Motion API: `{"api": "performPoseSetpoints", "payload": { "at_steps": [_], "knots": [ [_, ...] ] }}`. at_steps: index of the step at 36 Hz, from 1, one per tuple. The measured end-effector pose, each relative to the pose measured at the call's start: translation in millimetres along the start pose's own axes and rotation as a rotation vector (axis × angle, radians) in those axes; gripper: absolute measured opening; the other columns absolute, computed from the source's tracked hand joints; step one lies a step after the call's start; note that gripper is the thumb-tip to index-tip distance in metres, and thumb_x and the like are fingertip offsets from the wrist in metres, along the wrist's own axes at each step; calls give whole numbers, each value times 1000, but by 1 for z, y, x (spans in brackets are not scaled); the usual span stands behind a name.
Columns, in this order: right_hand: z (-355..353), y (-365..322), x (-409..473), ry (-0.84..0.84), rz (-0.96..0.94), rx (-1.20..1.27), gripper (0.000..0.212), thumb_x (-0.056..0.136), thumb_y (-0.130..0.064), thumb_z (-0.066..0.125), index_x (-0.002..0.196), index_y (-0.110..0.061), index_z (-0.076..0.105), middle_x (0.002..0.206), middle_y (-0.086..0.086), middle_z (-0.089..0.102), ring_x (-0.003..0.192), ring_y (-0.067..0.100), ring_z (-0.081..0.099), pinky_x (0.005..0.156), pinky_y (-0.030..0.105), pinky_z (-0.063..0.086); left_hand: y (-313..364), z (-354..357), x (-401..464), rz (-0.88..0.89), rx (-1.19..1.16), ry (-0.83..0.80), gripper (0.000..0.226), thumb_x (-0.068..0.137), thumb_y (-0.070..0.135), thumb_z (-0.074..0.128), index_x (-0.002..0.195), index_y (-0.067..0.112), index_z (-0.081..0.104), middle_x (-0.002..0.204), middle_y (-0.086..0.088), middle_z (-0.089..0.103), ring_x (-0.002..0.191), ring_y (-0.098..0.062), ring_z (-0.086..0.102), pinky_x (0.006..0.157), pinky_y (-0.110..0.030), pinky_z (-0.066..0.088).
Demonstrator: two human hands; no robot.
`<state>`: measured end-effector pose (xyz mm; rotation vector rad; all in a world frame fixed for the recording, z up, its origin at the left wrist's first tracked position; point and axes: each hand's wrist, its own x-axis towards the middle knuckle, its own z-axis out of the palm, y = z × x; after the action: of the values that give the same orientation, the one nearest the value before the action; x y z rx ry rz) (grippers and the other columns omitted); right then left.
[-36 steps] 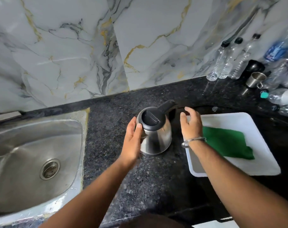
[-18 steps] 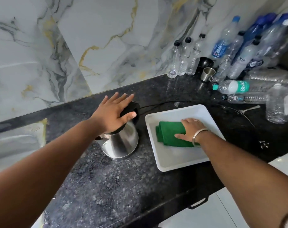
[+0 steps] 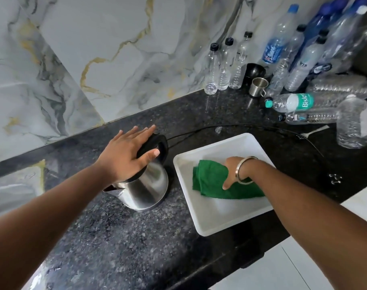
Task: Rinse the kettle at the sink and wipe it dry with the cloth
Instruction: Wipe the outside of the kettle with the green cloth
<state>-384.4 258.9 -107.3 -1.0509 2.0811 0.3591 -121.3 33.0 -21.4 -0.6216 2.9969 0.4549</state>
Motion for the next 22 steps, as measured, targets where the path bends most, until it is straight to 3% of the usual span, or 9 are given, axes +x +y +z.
{"api": "performPoseSetpoints", "payload": {
  "at_steps": [3,6,9,12,17,22],
  "knots": [
    [4,-1,-5,-62,2,231,68,54,-58,81,105,-19,60,97,0,67,85,21,65,83,40,56,2,-1,-1,-9,-7,6,87,90,79,18,163,33,16,165,-7,37,157,-30,23,127,-57,16],
    [11,-3,-11,-153,25,557,65,60,-40,87,115,-15,62,109,6,70,97,25,66,92,44,54,2,-2,-2,-17,-17,6,84,91,77,18,163,33,17,164,-7,38,156,-30,24,127,-57,16],
    [15,-11,-18,-120,36,853,51,66,-28,87,111,-14,66,106,9,73,95,27,70,90,44,55,2,-4,-4,-27,-37,12,82,92,74,18,162,33,20,164,-7,38,157,-30,24,127,-56,15],
    [13,-29,-29,37,33,1087,36,72,-27,83,104,-15,69,101,10,75,90,27,70,88,42,55,4,-6,-5,-37,-56,13,81,91,71,18,162,32,22,165,-6,37,157,-30,23,127,-56,13],
    [1,-76,-62,389,-43,1217,19,75,-31,77,90,-23,69,90,-1,75,84,18,69,75,31,53,1,-8,-4,-30,-43,8,69,97,60,24,162,34,22,166,-4,36,158,-30,20,127,-59,6],
    [-7,-144,-93,663,-148,1261,24,82,-22,70,104,-12,68,100,8,74,93,28,68,82,38,55,-4,-8,-4,-84,-16,70,55,104,55,28,158,45,28,167,-2,34,158,-32,18,123,-67,-2]
  ]
}}
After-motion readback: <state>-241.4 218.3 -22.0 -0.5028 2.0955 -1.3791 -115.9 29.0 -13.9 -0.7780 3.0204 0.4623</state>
